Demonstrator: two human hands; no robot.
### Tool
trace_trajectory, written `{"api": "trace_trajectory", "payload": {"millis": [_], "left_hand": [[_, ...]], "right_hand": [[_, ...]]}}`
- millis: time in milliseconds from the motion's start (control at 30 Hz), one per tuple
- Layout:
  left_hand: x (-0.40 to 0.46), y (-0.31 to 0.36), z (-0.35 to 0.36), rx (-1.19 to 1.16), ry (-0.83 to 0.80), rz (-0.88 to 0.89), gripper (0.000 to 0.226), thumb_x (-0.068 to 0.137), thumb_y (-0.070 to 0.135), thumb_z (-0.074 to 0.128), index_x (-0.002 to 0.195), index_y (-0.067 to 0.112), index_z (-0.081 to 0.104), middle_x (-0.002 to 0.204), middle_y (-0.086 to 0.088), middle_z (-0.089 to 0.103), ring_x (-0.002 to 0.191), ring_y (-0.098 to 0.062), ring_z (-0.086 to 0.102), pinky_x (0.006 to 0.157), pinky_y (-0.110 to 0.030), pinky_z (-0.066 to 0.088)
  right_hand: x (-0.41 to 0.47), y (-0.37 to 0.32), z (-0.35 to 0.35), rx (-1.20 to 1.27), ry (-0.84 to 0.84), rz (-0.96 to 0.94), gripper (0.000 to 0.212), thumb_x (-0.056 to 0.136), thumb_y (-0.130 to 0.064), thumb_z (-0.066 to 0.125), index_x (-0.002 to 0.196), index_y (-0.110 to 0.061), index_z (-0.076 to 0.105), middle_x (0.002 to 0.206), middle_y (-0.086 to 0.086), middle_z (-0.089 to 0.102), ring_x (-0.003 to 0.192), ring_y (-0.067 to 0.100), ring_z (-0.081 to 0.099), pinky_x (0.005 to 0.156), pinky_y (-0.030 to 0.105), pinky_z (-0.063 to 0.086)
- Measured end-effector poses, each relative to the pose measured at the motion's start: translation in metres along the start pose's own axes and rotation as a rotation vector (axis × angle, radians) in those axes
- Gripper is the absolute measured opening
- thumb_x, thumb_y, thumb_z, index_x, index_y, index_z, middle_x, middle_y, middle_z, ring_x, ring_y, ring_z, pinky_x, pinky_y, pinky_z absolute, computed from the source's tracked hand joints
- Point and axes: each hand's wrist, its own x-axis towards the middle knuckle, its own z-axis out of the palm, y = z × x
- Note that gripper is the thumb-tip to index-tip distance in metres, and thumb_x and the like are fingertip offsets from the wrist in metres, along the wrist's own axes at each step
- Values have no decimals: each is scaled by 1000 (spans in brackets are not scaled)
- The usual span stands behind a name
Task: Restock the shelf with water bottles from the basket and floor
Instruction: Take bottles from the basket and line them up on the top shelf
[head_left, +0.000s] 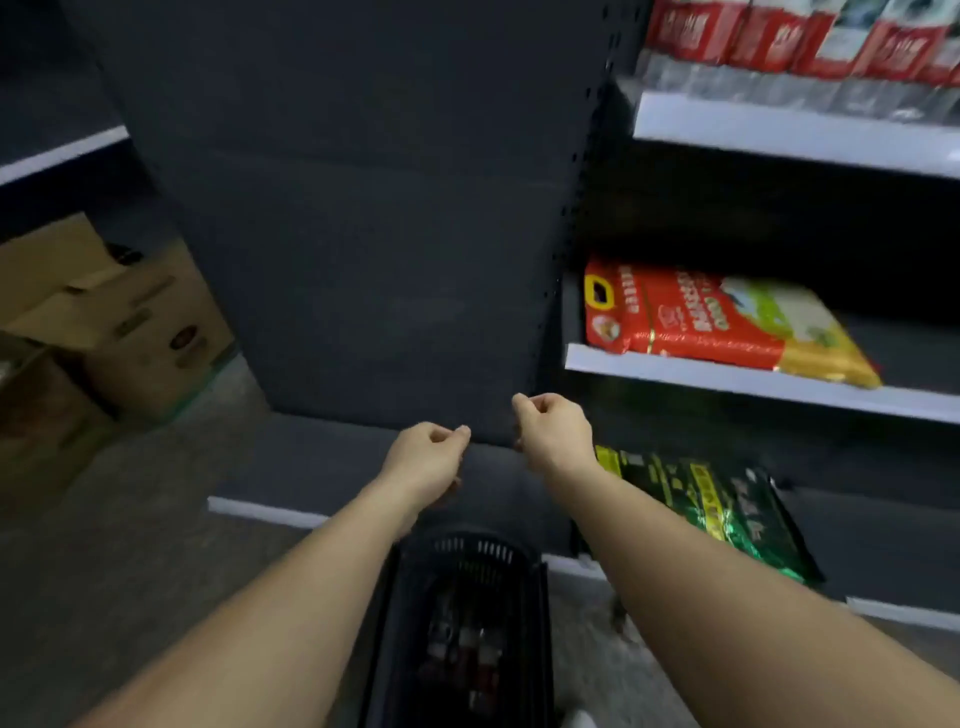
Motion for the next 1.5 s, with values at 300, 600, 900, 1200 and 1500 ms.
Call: {"api": "trace_trajectory", "payload": {"millis": [300, 600, 900, 1200, 1500], "left_hand": [[29, -271, 45, 19, -170, -456, 26, 93, 43, 53, 94, 18, 61, 76, -1, 62, 58, -15, 61, 50, -26, 52], [117, -443, 128, 36, -171, -517, 32, 94, 40, 51, 110, 13, 58, 76, -1, 62, 61, -14, 59, 52, -25, 51], [192, -569, 193, 186, -145, -501, 17, 91, 34, 53, 80, 21, 54, 86, -10, 67, 83, -29, 67, 72, -40, 59], [304, -632, 232, 458, 44, -353, 50, 87, 25, 57, 131, 4, 47, 134, -18, 51, 121, -35, 50, 98, -45, 46], [344, -676, 255, 261, 129, -397, 70, 87, 36, 63, 145, 10, 33, 141, -16, 47, 126, -33, 48, 101, -46, 44]], "right_hand": [[-15, 226, 114, -173, -184, 324, 35, 94, -37, 54, 67, -15, 52, 65, 11, 58, 76, 41, 67, 73, 57, 56], [23, 421, 194, -285, -260, 455, 27, 95, -38, 54, 84, -14, 59, 95, 21, 69, 94, 43, 66, 82, 57, 56], [79, 551, 294, -367, -292, 468, 28, 95, -33, 50, 78, -14, 60, 83, 7, 64, 75, 24, 61, 60, 27, 45], [166, 627, 370, -518, -376, 325, 33, 98, -31, 51, 114, -3, 59, 121, 16, 61, 114, 34, 58, 72, 28, 47], [205, 665, 429, -686, -321, 363, 72, 101, -35, 46, 149, 6, 13, 155, 25, 28, 140, 37, 32, 114, 50, 28]]}}
